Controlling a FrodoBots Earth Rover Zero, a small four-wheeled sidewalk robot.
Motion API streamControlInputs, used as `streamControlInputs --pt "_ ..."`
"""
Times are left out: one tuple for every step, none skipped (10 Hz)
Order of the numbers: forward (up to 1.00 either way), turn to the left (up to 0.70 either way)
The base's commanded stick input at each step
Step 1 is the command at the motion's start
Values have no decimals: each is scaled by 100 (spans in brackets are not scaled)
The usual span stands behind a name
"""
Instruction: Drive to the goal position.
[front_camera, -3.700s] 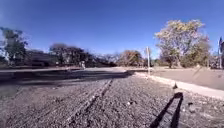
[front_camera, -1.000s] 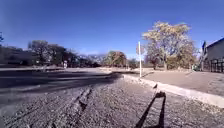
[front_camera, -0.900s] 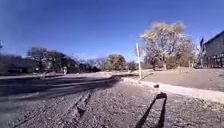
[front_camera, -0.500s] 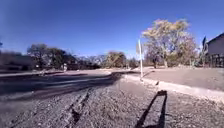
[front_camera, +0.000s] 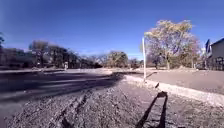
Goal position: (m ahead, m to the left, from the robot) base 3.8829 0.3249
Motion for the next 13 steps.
streamControlInputs --pt "70 0" --pt "70 0" --pt "70 0" --pt "70 0" --pt "70 0" --pt "70 0" --pt "70 0" --pt "70 0" --pt "70 0" --pt "70 0" --pt "70 1" --pt "70 3" --pt "70 5"
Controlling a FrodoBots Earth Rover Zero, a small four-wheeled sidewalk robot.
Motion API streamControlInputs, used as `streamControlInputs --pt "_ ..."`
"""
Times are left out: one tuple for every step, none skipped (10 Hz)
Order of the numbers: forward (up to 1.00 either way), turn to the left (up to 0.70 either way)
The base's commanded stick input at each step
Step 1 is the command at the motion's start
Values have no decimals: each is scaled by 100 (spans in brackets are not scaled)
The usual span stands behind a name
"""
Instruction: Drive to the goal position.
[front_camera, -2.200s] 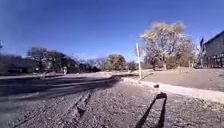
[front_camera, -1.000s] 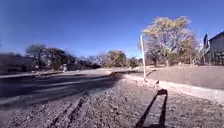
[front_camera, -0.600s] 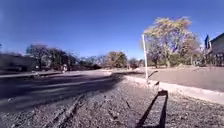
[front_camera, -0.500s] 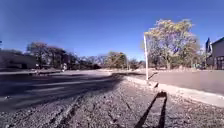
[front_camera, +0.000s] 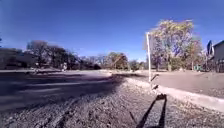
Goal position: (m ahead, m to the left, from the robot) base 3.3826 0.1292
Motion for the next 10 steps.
streamControlInputs --pt "70 3" --pt "70 0" --pt "70 0" --pt "70 0" --pt "70 0" --pt "70 0" --pt "70 11" --pt "70 3" --pt "70 0" --pt "70 0"
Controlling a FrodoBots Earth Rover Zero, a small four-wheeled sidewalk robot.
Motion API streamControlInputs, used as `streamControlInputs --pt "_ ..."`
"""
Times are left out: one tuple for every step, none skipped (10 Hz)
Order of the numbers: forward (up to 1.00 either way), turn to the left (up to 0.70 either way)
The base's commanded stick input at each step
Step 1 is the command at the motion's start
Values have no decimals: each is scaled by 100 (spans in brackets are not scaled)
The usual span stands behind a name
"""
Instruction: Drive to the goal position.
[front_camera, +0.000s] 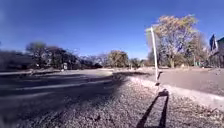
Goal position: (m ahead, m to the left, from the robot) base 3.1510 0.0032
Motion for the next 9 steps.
streamControlInputs --pt "70 2" --pt "70 6" --pt "70 10" --pt "70 8" --pt "70 0" --pt "70 0" --pt "70 0" --pt "70 0" --pt "70 0"
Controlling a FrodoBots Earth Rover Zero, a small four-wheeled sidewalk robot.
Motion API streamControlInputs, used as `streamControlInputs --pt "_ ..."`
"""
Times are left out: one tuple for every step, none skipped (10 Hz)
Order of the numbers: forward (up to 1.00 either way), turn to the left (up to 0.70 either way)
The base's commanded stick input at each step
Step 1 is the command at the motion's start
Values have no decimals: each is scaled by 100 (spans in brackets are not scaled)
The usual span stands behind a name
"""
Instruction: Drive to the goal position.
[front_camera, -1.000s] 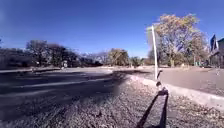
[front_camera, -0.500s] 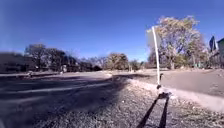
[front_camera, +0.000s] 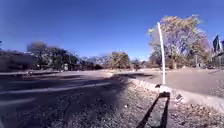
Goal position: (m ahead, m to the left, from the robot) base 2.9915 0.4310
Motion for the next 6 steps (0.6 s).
streamControlInputs --pt "70 0" --pt "70 0" --pt "70 0" --pt "70 0" --pt "70 0" --pt "70 0"
